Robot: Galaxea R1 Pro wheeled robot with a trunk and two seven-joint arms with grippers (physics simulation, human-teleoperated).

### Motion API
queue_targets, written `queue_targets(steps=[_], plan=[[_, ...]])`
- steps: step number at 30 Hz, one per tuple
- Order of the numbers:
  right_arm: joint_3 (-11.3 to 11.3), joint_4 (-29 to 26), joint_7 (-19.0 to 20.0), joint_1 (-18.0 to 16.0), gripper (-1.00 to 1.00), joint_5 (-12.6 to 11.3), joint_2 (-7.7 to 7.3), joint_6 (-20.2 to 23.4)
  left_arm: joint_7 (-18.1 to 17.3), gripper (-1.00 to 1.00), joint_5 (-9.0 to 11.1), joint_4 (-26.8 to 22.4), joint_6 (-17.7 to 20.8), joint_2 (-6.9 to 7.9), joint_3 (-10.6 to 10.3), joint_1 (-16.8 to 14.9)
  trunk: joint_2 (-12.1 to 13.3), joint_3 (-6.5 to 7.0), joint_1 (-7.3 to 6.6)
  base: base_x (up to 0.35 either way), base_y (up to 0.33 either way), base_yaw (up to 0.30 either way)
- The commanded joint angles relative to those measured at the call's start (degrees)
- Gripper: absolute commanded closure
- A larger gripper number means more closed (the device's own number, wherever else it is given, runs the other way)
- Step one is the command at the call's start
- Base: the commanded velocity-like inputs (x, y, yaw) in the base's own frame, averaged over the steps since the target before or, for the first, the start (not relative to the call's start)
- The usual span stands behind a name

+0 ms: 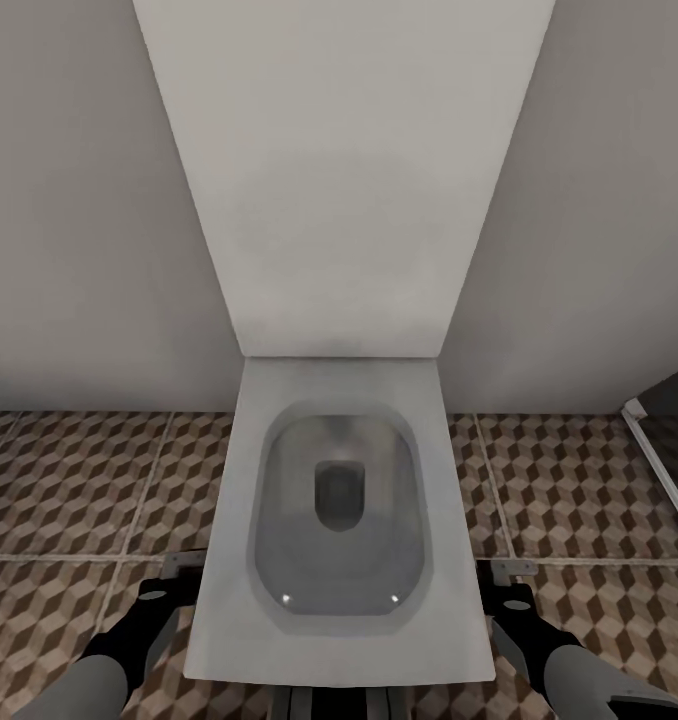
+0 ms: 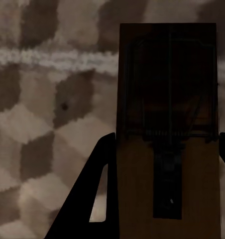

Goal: Take the four mousetraps from the cabinet in the bathroom and place them on the bathroom floor. Make sure all four end up on the same floor surface, and ensure that at least two of them are either under or directly next to the same bathroom sink.

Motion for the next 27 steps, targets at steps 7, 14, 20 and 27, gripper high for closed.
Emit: queue_targets(steps=[7, 14, 20, 27], plan=[[-0.4, 0.1, -0.1, 0.0, 1.0, 0.6, 0.02, -0.2, 0.1, 1.0, -0.7, -0.1, 0.3, 0.06, 0.3, 0.0, 0.0, -0.03, -0.01, 0.0, 0.0, 0.0], [-0.4, 0.1, -0.1, 0.0, 1.0, 0.6, 0.02, -0.2, 0.1, 1.0, -0.7, 0.0, 0.3, 0.09, 0.3, 0.0, -0.1, -1.14, 0.12, 0.0, 0.0, 0.0], [-0.4, 0.1, -0.1, 0.0, 1.0, 0.6, 0.02, -0.2, 0.1, 1.0, -0.7, -0.1, 0.3, 0.07, 0.3, 0.0, -0.1, -1.14, 0.12, 0.0, 0.0, 0.0], [-0.4, 0.1, -0.1, 0.0, 1.0, 0.6, 0.02, -0.2, 0.1, 1.0, -0.7, -0.1, 0.3, 0.09, 0.3, 0.0, -0.1, -1.14, 0.12, 0.0, 0.0, 0.0]])
